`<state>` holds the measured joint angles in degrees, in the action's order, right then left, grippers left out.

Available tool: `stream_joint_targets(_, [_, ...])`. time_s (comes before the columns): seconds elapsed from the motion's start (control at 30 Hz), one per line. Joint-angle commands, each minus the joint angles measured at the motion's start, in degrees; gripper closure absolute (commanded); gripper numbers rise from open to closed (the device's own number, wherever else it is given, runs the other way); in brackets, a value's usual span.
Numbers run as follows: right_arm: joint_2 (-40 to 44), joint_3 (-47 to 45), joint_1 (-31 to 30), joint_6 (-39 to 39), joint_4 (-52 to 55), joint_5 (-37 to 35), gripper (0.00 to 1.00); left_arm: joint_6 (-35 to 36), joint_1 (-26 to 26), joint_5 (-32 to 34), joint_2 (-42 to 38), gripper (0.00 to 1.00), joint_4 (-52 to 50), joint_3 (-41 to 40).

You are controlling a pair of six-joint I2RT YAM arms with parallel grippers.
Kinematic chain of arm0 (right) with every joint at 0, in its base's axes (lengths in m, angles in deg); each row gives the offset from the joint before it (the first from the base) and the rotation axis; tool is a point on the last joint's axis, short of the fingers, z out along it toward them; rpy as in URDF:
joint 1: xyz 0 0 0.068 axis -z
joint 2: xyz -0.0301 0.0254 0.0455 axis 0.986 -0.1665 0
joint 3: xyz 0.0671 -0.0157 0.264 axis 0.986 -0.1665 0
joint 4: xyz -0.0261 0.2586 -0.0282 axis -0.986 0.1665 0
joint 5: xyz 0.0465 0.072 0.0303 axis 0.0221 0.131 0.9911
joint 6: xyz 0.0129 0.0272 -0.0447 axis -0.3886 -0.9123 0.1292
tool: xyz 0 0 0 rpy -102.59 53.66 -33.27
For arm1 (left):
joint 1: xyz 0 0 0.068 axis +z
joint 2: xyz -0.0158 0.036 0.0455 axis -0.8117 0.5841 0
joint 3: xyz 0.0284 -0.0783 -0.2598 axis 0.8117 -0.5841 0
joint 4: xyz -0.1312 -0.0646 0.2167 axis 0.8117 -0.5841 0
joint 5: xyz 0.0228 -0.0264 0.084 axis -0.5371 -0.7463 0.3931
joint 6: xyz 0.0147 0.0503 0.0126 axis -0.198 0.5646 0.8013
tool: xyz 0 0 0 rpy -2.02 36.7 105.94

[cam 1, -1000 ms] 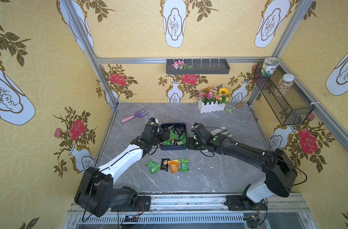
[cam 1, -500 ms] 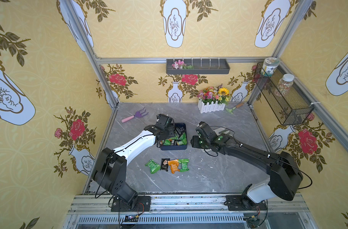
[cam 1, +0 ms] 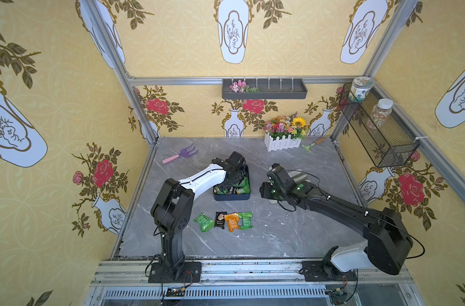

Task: Take the cookies out of the storage box
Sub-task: Pick up the cookie from the storage box.

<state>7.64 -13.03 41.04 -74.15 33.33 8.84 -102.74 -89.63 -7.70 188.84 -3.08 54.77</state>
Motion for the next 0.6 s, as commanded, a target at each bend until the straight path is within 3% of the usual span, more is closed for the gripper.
stream_joint_targets(0.0, [0.8, -0.7, 0.6, 0.7, -1.3, -0.3, 0.49, -3.5, -0.5, 2.5, 1.2, 0.43, -5.2, 0.9])
stream_joint_targets(0.4, [1.3, -1.8, 1.8, 0.9, -2.2, 1.4, 0.5, -6.2, -1.8, 10.1, -1.7, 0.38, -9.8, 3.2])
stream_joint_targets(0.57, [1.6, -2.2, 1.8, 0.6, -2.5, 1.4, 0.5, -8.9, -2.0, 9.9, -4.4, 0.39, -11.3, 1.7])
